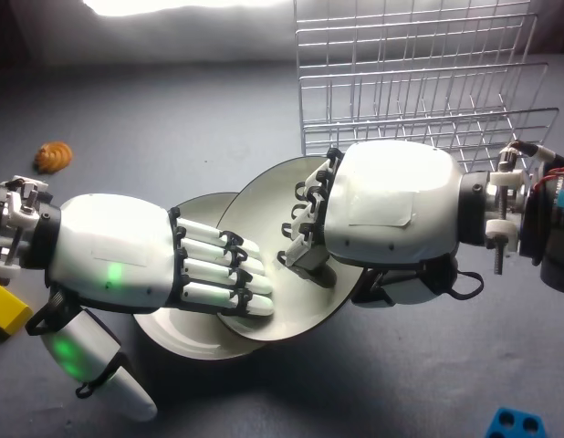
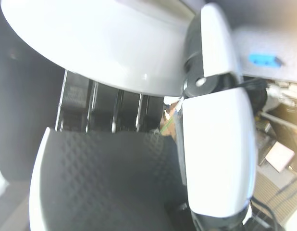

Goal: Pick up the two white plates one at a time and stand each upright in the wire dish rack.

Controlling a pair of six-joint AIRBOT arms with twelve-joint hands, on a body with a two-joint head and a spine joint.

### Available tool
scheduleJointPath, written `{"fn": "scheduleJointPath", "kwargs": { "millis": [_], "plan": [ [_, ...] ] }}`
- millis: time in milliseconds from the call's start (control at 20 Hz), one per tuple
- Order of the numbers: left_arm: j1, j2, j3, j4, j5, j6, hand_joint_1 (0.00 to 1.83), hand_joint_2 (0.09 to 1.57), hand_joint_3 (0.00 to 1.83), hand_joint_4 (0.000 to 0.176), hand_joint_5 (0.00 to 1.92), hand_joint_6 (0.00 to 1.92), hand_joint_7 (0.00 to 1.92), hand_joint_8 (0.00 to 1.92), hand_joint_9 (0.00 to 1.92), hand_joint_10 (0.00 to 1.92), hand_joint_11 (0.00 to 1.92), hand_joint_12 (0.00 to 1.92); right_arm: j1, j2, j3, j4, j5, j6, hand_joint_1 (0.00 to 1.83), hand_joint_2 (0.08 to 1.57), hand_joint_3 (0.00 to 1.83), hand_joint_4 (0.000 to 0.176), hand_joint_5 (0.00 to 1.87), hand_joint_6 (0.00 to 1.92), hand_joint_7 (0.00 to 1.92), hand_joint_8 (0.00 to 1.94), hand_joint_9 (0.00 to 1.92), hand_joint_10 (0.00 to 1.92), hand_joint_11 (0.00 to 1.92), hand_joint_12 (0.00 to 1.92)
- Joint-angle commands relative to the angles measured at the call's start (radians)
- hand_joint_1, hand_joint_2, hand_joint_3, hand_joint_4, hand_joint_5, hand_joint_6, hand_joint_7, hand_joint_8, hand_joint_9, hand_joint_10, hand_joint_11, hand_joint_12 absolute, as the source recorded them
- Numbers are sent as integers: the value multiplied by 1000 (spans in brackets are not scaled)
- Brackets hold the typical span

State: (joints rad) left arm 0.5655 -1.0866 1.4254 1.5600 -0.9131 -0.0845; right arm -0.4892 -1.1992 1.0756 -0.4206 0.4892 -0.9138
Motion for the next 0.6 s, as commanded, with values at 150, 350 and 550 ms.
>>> {"fn": "scheduleJointPath", "kwargs": {
  "millis": [150,350,550],
  "plan": [
    [-23,20,-34,-45,-31,-11,0,1055,4,0,0,0,0,0,0,0,0,0,9,1,-4,29,58,14,1385,1073,0,0,965,970,1095,712,1051,978,933,854],
    [-52,72,-68,-68,-37,-23,0,1042,0,0,0,0,0,0,0,0,0,0,13,5,-18,29,58,21,1387,1071,0,0,946,1016,1123,691,1043,951,973,746],
    [-59,129,-98,-84,-37,-32,0,1051,2,0,0,0,0,0,0,0,0,0,23,14,-37,29,58,24,1387,1082,0,0,873,1105,1066,791,1086,891,1064,589]
  ]
}}
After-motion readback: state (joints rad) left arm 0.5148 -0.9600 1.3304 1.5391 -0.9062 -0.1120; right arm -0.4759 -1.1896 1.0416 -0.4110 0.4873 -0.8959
